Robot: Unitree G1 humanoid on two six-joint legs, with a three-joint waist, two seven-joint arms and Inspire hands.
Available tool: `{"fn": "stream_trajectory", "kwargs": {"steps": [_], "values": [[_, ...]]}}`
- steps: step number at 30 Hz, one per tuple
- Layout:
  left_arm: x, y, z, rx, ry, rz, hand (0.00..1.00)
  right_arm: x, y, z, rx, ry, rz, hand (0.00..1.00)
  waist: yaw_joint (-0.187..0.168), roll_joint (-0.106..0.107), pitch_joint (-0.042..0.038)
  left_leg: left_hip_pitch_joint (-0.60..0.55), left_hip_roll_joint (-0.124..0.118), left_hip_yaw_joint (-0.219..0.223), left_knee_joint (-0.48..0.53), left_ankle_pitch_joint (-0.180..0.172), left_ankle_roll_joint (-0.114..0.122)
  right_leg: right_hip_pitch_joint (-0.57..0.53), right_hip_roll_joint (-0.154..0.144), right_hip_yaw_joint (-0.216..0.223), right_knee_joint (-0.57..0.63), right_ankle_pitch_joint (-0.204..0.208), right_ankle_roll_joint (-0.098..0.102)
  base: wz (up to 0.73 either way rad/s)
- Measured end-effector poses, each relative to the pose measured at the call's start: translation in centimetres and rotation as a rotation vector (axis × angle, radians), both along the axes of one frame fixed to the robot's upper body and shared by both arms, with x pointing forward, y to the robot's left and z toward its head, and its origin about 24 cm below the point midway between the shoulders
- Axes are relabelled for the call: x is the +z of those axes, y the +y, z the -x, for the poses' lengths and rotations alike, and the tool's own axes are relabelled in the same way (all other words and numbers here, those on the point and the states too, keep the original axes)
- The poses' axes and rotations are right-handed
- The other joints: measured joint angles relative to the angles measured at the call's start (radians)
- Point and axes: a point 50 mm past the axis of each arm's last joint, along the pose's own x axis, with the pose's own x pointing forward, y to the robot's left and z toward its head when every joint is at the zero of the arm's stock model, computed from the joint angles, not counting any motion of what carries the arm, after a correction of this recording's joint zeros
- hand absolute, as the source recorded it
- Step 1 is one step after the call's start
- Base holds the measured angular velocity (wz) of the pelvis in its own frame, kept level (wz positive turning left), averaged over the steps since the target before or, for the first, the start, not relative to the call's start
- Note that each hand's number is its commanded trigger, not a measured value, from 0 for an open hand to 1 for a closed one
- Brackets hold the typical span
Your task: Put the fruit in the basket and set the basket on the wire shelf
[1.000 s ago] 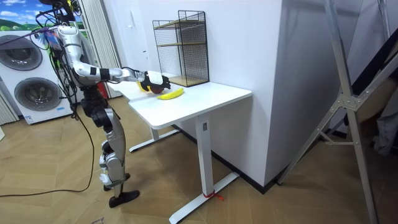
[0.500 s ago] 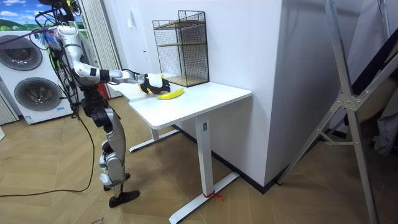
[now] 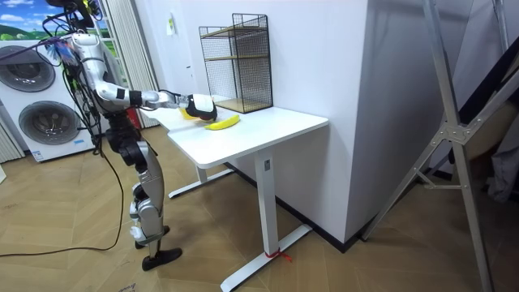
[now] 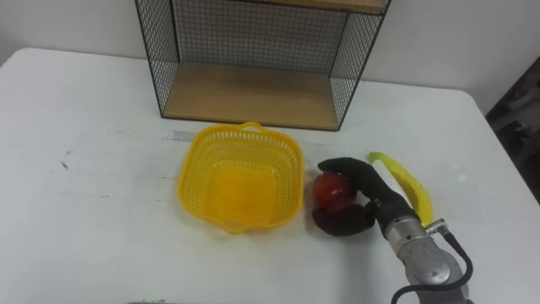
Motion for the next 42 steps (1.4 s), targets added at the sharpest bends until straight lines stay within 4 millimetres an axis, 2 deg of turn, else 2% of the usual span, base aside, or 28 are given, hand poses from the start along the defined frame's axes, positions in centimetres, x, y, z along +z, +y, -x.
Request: {"fn": "stream_trajectory", "kwargs": {"steps": [19,25,28,37,42], "values": [[0.0,0.0,0.2,0.001,0.006,0.0,0.0,-0.2,0.2,0.0,-0.027,-0.011,-0.027,1.0,-0.004,0.006,0.0015,0.001,0.0,0.0,-0.004,0.0,0.0,0.0,0.0,0.001,0.0,0.0,0.0,0.0],[-0.1,0.0,0.7,0.006,0.02,-0.002,0.0,-0.1,0.2,0.0,-0.054,-0.017,-0.096,1.0,-0.011,0.008,0.003,0.0,-0.001,0.0,-0.004,0.0,0.0,-0.001,-0.001,-0.008,0.0,0.0,0.0,0.0],[-0.1,0.0,0.7,0.008,0.024,-0.004,0.0,-0.1,0.3,0.0,-0.073,-0.02,-0.16,1.0,-0.014,0.015,0.0067,0.0,-0.001,-0.002,-0.004,0.0,0.0,-0.001,-0.002,-0.01,0.0,0.0,0.0,0.0],[-0.2,0.0,1.5,0.014,0.041,0.0,0.0,0.5,-0.6,-0.2,-0.129,-0.057,-0.192,1.0,-0.029,0.025,0.0008,0.001,-0.002,0.002,-0.004,0.0,0.0,-0.008,-0.002,-0.008,0.0,0.0,0.0,0.0],[-0.2,-0.1,1.6,0.023,0.039,0.005,0.0,2.0,-1.1,-0.6,-0.151,-0.128,-0.228,1.0,-0.029,0.024,0.0008,0.002,-0.001,0.001,-0.003,0.0,0.0,-0.006,-0.003,-0.009,-0.001,0.0,0.0,0.0]]}}
